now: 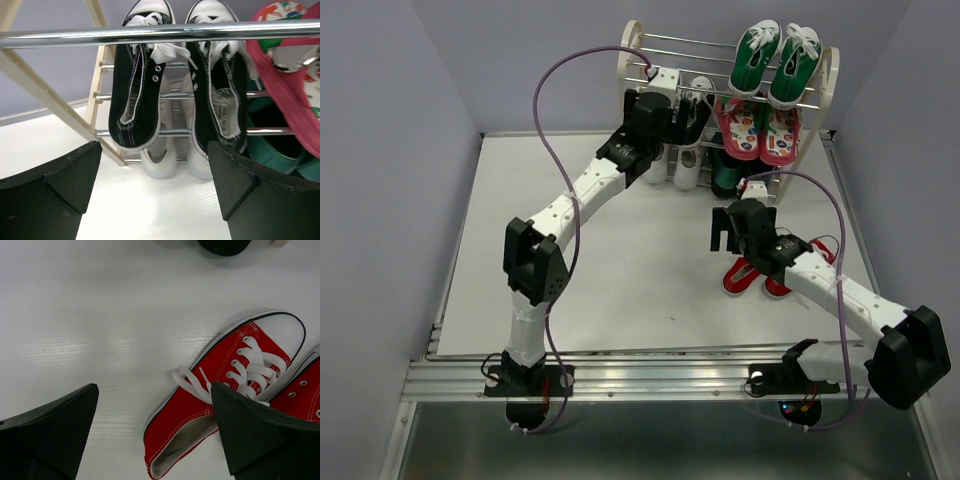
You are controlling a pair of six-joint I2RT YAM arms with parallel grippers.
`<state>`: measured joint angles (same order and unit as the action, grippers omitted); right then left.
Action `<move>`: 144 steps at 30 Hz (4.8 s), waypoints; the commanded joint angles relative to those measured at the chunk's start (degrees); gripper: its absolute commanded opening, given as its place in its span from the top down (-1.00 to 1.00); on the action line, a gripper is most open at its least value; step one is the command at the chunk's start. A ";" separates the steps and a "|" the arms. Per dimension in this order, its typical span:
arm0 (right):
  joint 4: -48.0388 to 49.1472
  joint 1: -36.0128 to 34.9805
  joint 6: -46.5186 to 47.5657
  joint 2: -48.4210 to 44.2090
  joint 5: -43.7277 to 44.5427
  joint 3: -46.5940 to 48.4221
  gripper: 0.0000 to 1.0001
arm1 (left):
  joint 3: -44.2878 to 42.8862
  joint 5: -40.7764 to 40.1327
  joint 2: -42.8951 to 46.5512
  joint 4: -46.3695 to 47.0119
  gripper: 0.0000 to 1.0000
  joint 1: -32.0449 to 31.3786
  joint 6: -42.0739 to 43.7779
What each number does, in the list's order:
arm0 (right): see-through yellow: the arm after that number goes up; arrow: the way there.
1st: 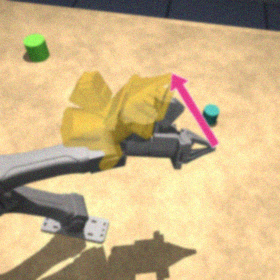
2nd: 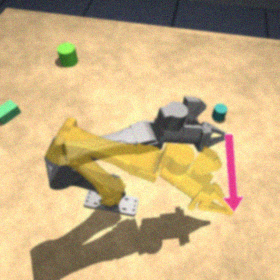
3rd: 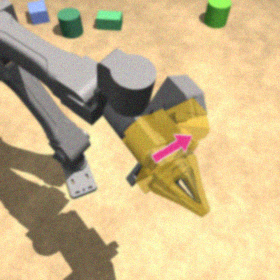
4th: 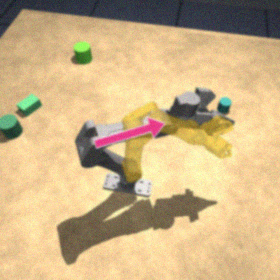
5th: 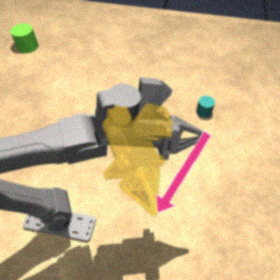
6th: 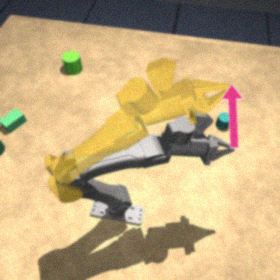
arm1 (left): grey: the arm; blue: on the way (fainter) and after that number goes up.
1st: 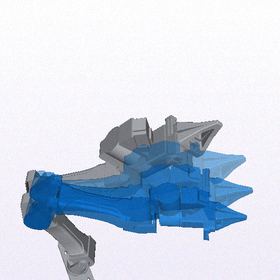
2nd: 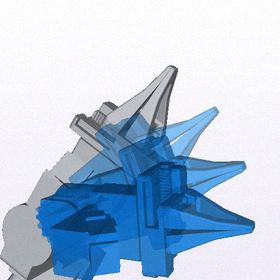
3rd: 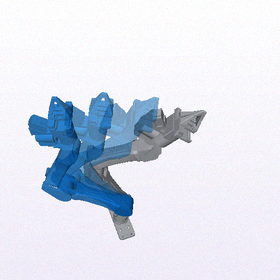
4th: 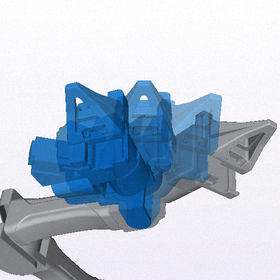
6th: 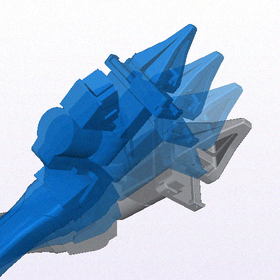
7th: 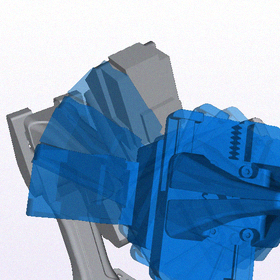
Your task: Place and organize the shoes onto the shoe shelf
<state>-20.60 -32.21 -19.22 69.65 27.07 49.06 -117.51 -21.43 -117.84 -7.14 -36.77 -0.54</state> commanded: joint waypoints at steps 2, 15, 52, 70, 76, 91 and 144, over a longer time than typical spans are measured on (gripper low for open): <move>-1.98 0.13 -4.94 -3.81 -0.62 0.07 -1.00 | 7.72 -1.68 12.27 2.04 -0.98 -1.81 -2.80; -20.80 0.13 -26.56 -4.09 10.72 0.78 -1.00 | 46.12 0.07 43.89 3.35 -0.98 -5.50 -17.39; 3.55 -7.51 -8.44 5.75 -8.97 6.02 0.99 | 78.31 5.34 66.25 6.78 -0.98 -5.94 -27.06; 8.03 -16.04 -20.75 35.81 2.28 30.83 0.99 | 77.96 4.11 68.36 -1.13 -0.98 -5.94 -32.42; 7.94 -16.05 -23.66 38.63 1.33 31.89 0.90 | 78.84 4.90 67.66 -1.65 -0.98 -5.94 -33.21; 4.09 -15.44 -22.79 27.92 3.15 27.16 -1.00 | 79.63 11.93 60.55 3.09 -0.98 -5.94 -30.23; -11.83 1.18 -20.06 0.67 11.43 4.12 -1.00 | 60.03 1.40 23.18 -2.62 1.00 -13.15 -27.85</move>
<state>-32.62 -31.44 -40.14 72.60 35.07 53.74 -56.49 -17.08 -93.80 -8.69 -49.84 -28.77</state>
